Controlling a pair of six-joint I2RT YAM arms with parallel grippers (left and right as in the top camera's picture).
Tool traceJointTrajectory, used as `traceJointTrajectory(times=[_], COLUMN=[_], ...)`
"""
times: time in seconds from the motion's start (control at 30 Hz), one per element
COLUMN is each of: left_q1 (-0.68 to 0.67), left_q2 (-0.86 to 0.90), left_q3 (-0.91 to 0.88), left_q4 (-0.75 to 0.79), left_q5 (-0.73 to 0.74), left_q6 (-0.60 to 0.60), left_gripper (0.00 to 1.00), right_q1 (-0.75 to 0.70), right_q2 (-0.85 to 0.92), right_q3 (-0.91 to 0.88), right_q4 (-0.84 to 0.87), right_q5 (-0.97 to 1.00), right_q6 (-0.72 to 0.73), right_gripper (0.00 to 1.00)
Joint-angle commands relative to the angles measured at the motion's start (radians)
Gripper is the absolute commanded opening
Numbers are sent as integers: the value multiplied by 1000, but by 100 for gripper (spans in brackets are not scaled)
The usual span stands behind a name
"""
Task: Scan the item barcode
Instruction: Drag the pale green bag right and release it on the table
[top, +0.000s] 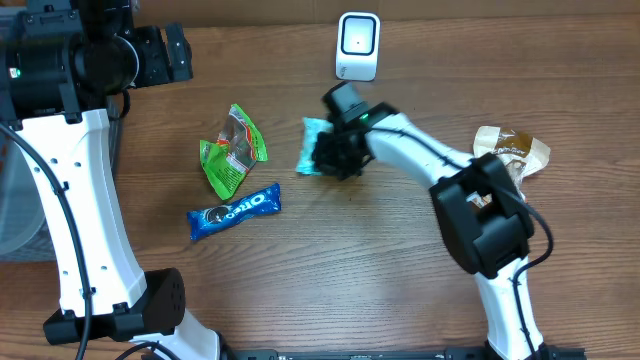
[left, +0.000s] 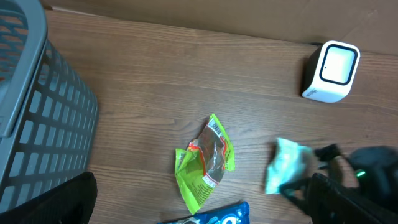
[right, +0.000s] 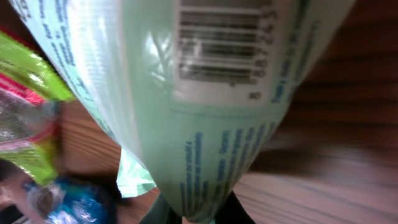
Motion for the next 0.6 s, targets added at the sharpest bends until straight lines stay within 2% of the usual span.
traceJointTrajectory(times=[0.0,0.13,0.2,0.23,0.27,0.33,0.43,0.5,0.57], left_q1=[0,0,0,0,0,0,0,0,0], left_q2=[8,8,8,8,8,8,8,8,8], left_q3=[3,3,3,3,3,3,3,3,3], left_q4=[1,1,1,1,1,1,1,1,1], left_q5=[-3,-3,-3,-3,-3,-3,-3,-3,-3], left_q6=[-10,-10,-10,-10,-10,-10,-10,-10,-10], left_gripper=[100,100,100,100,100,100,100,100,100], right_q1=[-45,-36,-16,-6,9,14,1,-17,-44], right_q2=[-28,-74,-74,-74,-74,-78,-93,-120,-153], right_q3=[16,21,21,21,21,22,61,93,124], right_q4=[-114,-248,-304,-327,-350,-354,-370,-377,-385], right_q5=[68,127,157,188,257,315,321,321,312], right_q6=[-354,-706,-806,-828,-830,-792,-686,-640,-558], right_gripper=[4,5,12,21,38,49,58,73,80])
